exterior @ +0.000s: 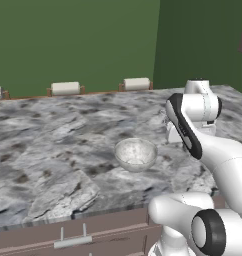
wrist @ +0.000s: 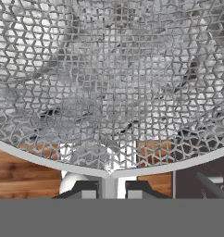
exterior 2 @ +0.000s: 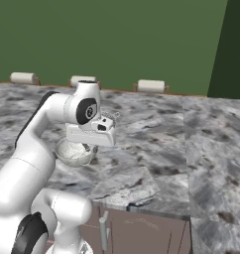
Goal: Pick the strainer and bowl and place them in the sink. Then turn on the water.
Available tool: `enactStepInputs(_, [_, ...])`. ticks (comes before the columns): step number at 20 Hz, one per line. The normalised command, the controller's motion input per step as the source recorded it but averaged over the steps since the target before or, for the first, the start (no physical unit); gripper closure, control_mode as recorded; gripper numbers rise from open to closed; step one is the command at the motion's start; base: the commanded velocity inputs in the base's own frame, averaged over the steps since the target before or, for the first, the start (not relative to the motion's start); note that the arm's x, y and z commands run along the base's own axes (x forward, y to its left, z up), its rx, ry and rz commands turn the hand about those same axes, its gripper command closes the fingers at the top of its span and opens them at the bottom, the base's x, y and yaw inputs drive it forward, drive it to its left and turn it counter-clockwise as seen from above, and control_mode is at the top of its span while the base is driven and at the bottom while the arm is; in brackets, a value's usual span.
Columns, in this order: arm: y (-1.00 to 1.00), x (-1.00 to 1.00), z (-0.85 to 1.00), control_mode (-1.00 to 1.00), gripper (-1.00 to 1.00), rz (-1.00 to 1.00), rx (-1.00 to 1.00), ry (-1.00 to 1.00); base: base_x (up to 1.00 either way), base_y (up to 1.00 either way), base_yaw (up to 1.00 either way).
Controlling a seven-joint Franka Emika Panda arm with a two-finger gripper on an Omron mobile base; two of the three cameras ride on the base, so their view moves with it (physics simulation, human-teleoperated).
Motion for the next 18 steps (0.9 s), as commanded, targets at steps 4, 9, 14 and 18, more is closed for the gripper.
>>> enactStepInputs(4, [0.23,0.03,0.05,-1.0,1.0,0.0,0.0,0.0,0.0,0.0,0.0])
enactStepInputs(9, [0.11,0.02,0.07,-1.0,1.0,0.0,0.0,0.0,0.0,0.0,0.0])
enactStepInputs(14, [0.01,0.01,0.12,1.0,1.0,0.0,0.0,0.0,0.0,0.0,0.0])
enactStepInputs(18, [0.0,0.0,0.0,1.0,1.0,0.0,0.0,0.0,-0.15,0.0,0.0])
